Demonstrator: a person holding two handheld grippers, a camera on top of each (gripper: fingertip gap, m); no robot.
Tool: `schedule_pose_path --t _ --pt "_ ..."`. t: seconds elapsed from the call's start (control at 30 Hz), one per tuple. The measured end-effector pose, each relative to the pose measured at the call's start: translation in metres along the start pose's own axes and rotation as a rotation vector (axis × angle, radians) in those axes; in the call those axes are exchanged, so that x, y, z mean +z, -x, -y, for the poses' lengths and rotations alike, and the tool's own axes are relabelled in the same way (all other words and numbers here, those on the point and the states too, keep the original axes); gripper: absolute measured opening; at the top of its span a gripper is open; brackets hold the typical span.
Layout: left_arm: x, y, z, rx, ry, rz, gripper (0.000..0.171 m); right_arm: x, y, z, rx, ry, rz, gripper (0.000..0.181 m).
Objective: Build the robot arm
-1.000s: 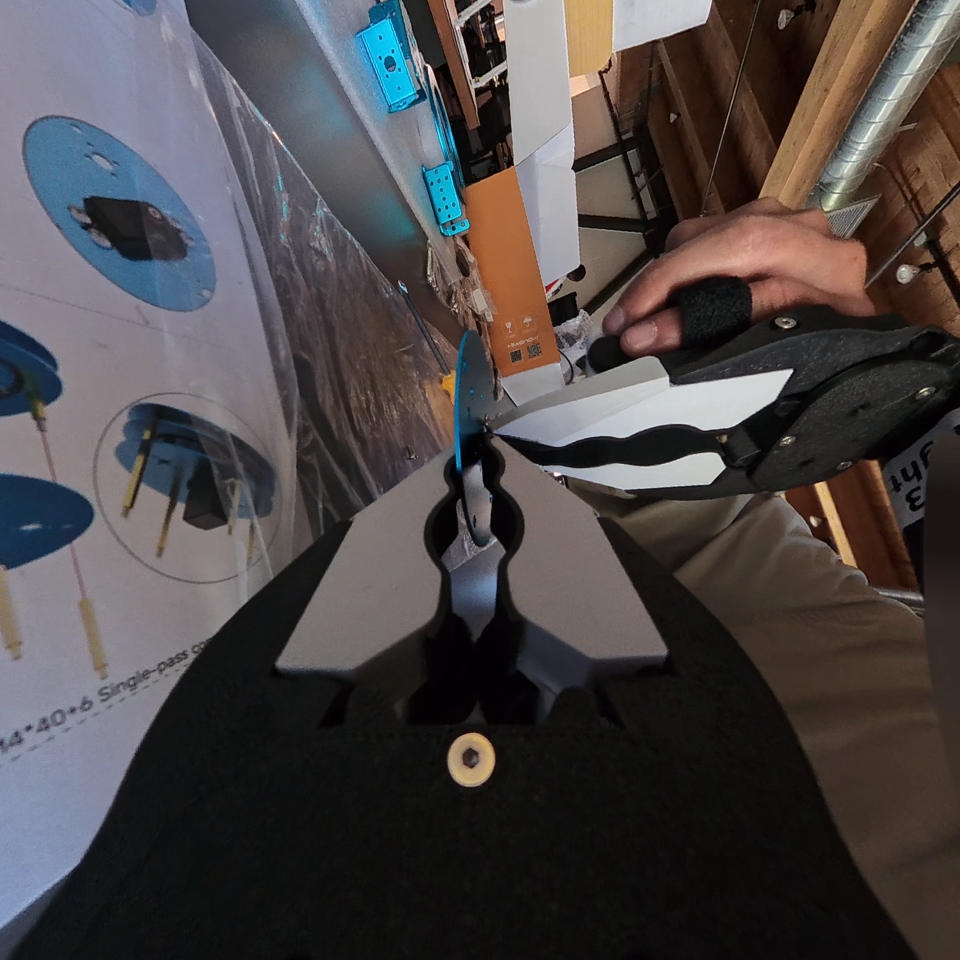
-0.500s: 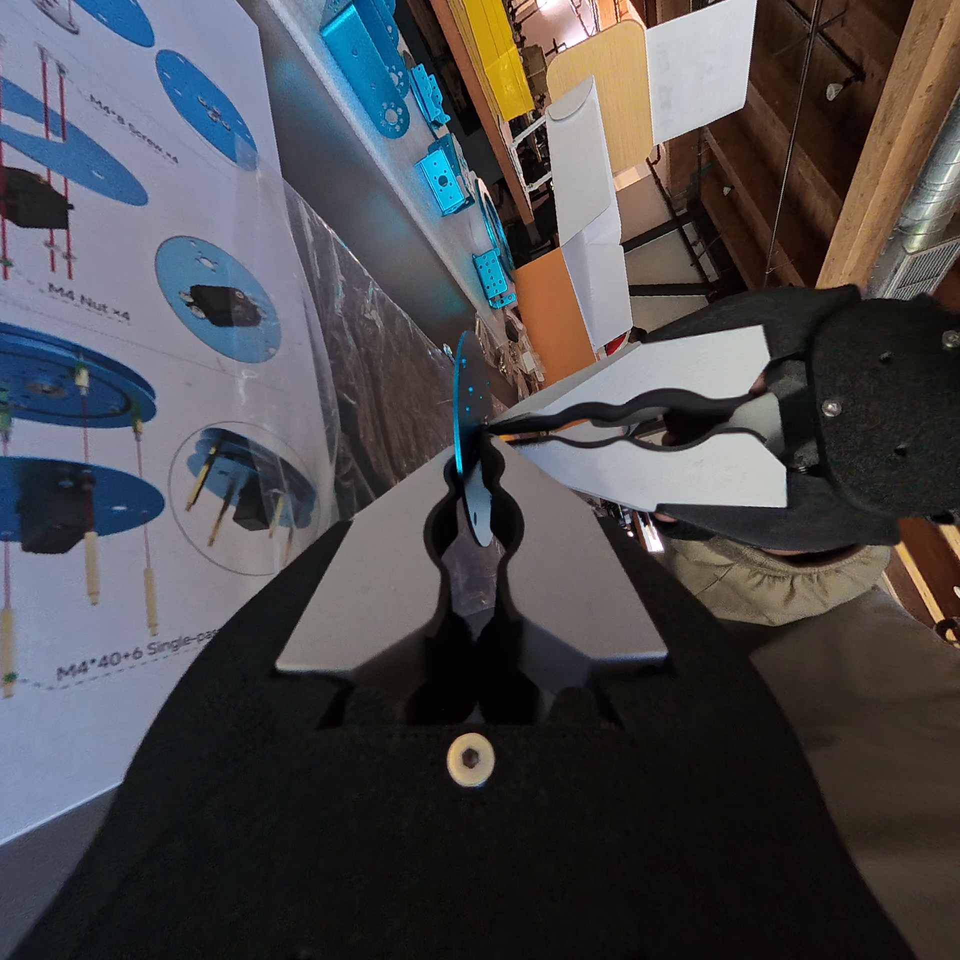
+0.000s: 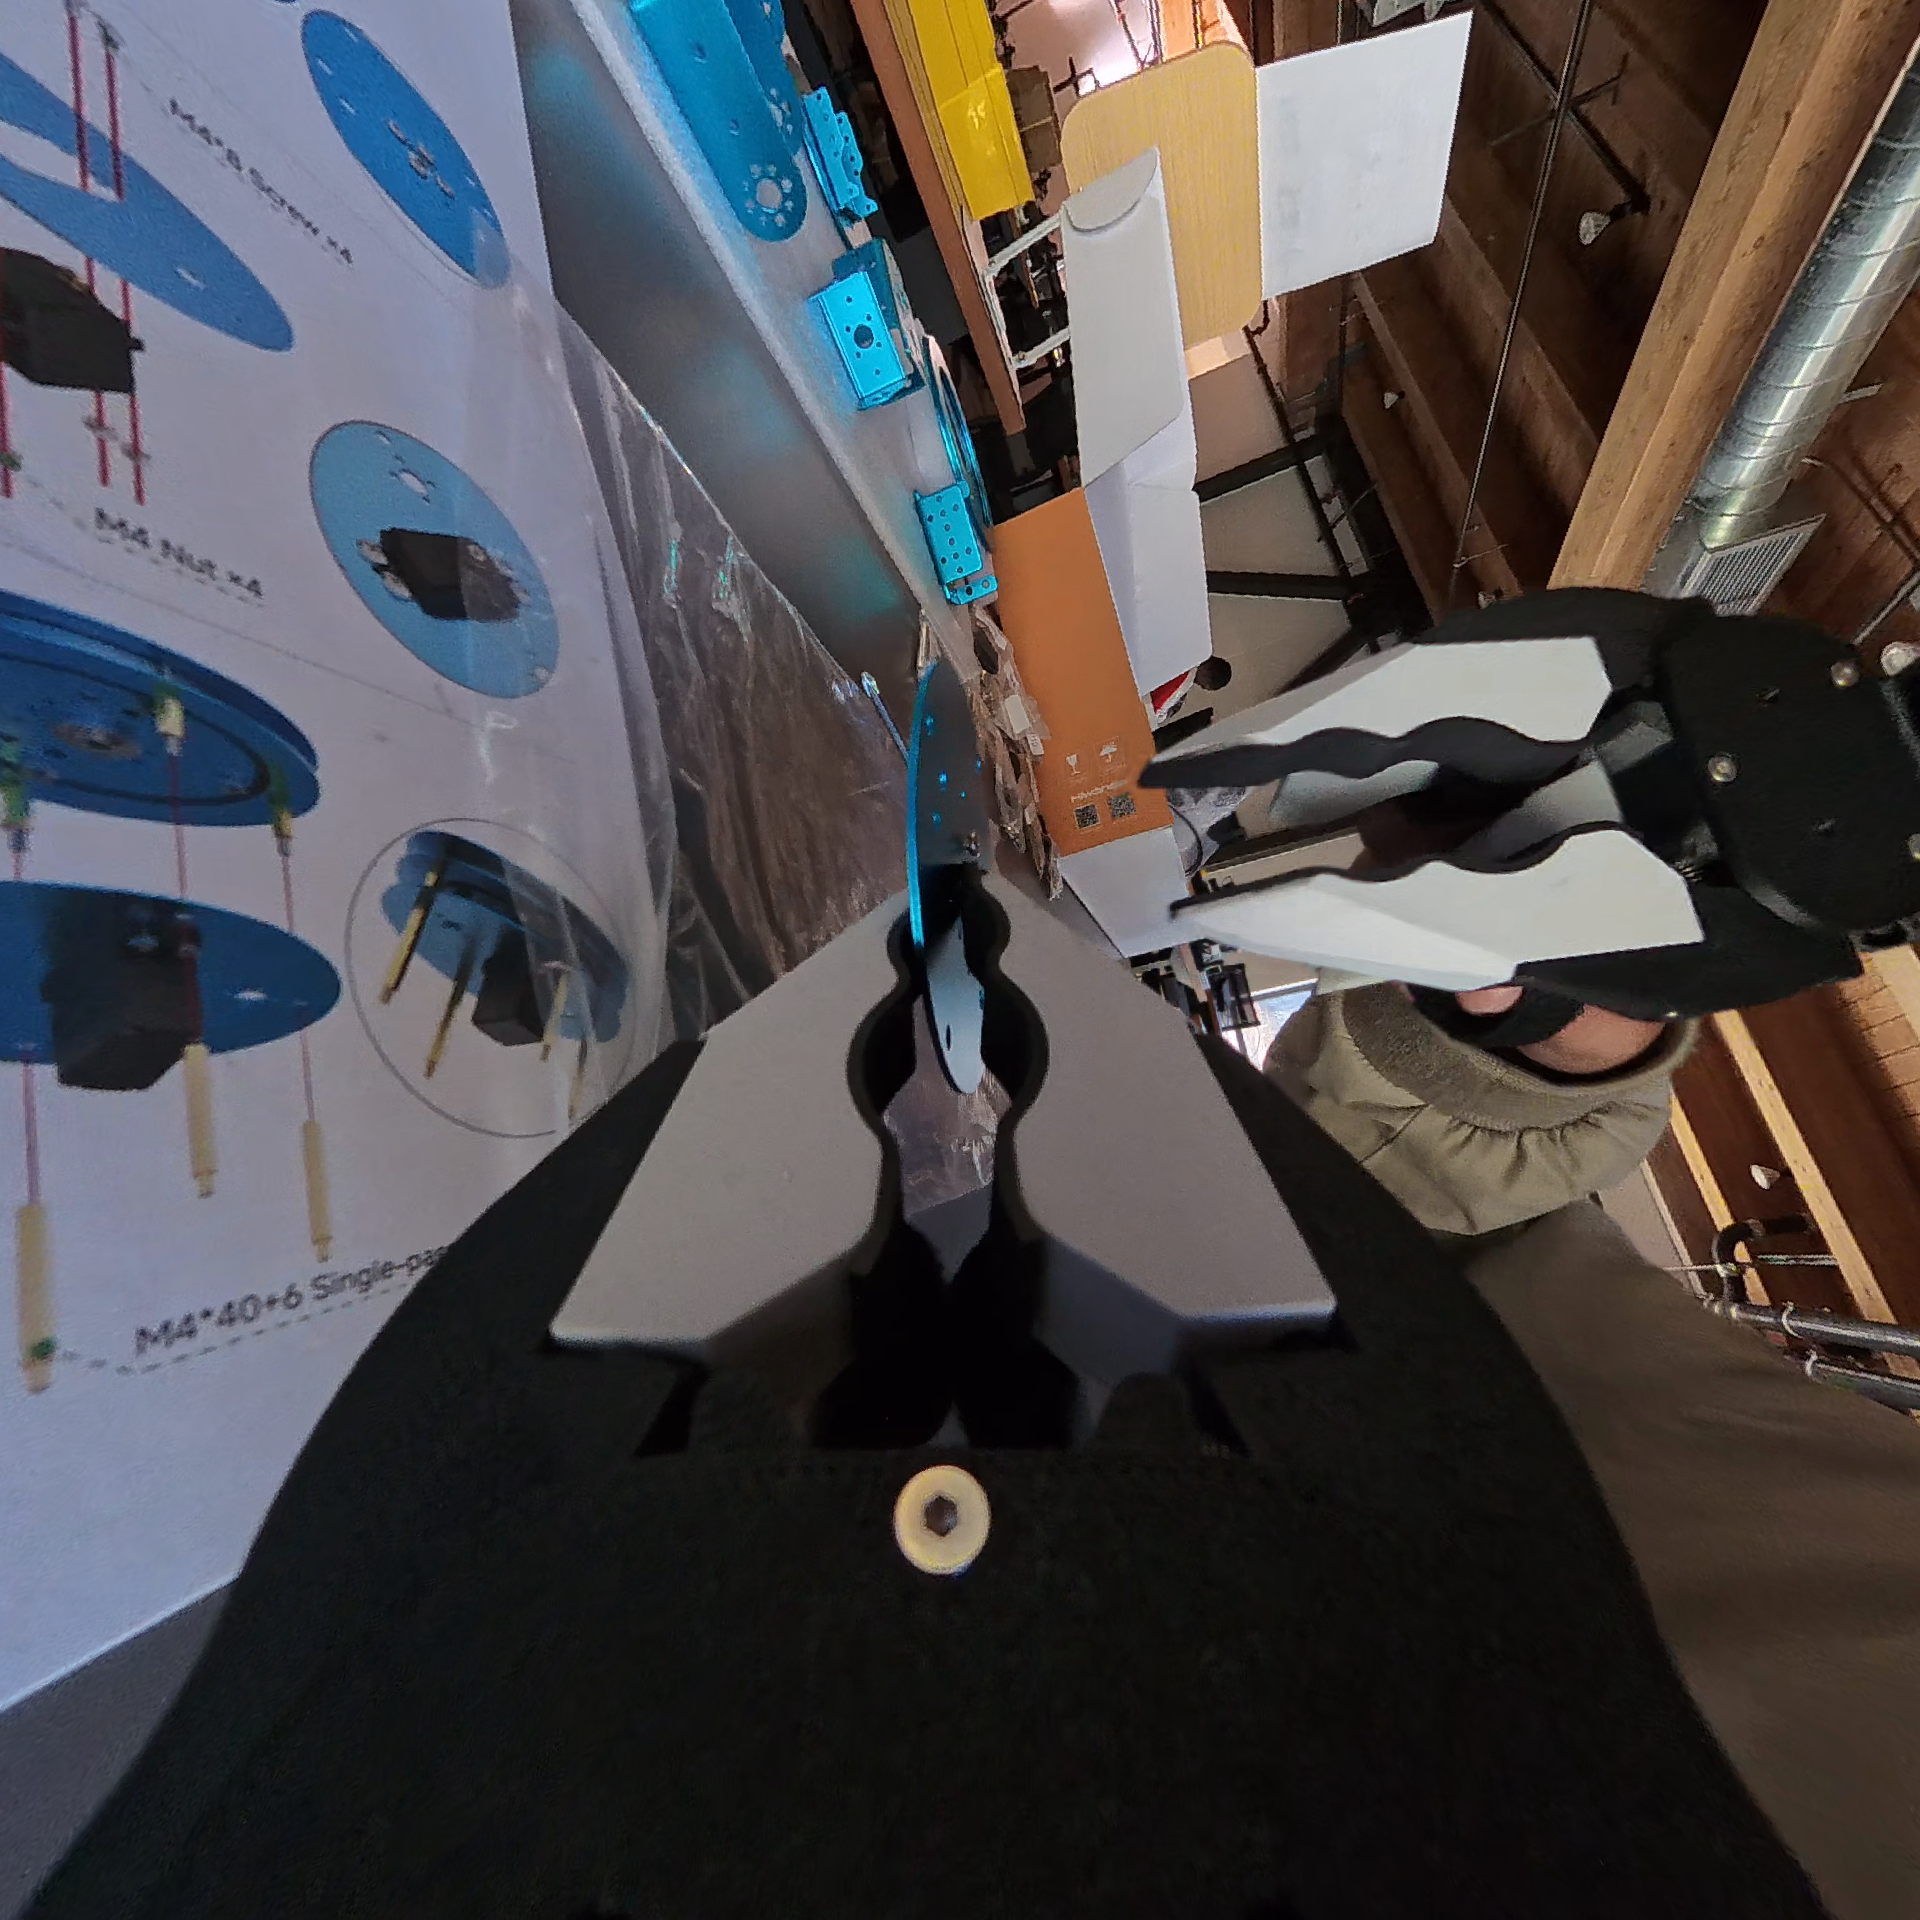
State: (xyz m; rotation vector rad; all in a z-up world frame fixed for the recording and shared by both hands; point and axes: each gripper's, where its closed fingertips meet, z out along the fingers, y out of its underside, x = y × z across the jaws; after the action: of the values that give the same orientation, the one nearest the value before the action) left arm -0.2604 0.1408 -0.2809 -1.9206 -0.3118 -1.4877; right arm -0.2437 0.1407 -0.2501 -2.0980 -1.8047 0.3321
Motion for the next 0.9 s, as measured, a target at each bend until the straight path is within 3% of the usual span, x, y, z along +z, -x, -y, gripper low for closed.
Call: schedule_pose_path --t 0.1,0.2,0.3,0.37,0.43,0.53,0.77,0.83,0.9 --pt "-0.002 0.001 0.001 0.006 0.001 0.003 0.004 -0.018 -0.016 -0.013 -0.007 -0.079 -0.048 0.027" --pt "-0.003 0.000 0.001 -0.013 0.007 -0.013 0.004 -0.027 -0.050 -0.068 -0.007 -0.048 -0.170 0.027" --pt "-0.003 -0.001 0.001 -0.031 0.014 -0.028 0.004 -0.016 -0.056 -0.132 0.167 -0.046 -0.116 0.041" --pt "-0.002 -0.001 0.000 -0.030 0.020 -0.033 0.004 -0.007 -0.048 -0.157 0.339 -0.111 -0.039 0.051" --pt "-0.001 -0.002 -0.001 -0.026 0.023 -0.037 0.004 -0.008 -0.042 -0.159 0.459 -0.287 -0.016 0.050" --pt "0.001 -0.001 0.000 -0.027 0.023 -0.031 0.004 -0.009 -0.044 -0.168 0.532 -0.433 -0.139 0.047" --pt "0.000 0.000 0.002 -0.089 0.017 -0.053 0.004 0.014 -0.044 -0.182 0.447 -0.274 -0.351 0.046" --pt "-0.001 0.000 0.003 -0.103 0.014 -0.057 0.004 0.015 -0.044 -0.179 0.448 -0.312 -0.368 0.024" --pt "0.000 -0.002 0.006 -0.096 0.015 -0.054 0.004 0.015 -0.044 -0.179 0.454 -0.325 -0.369 0.018"
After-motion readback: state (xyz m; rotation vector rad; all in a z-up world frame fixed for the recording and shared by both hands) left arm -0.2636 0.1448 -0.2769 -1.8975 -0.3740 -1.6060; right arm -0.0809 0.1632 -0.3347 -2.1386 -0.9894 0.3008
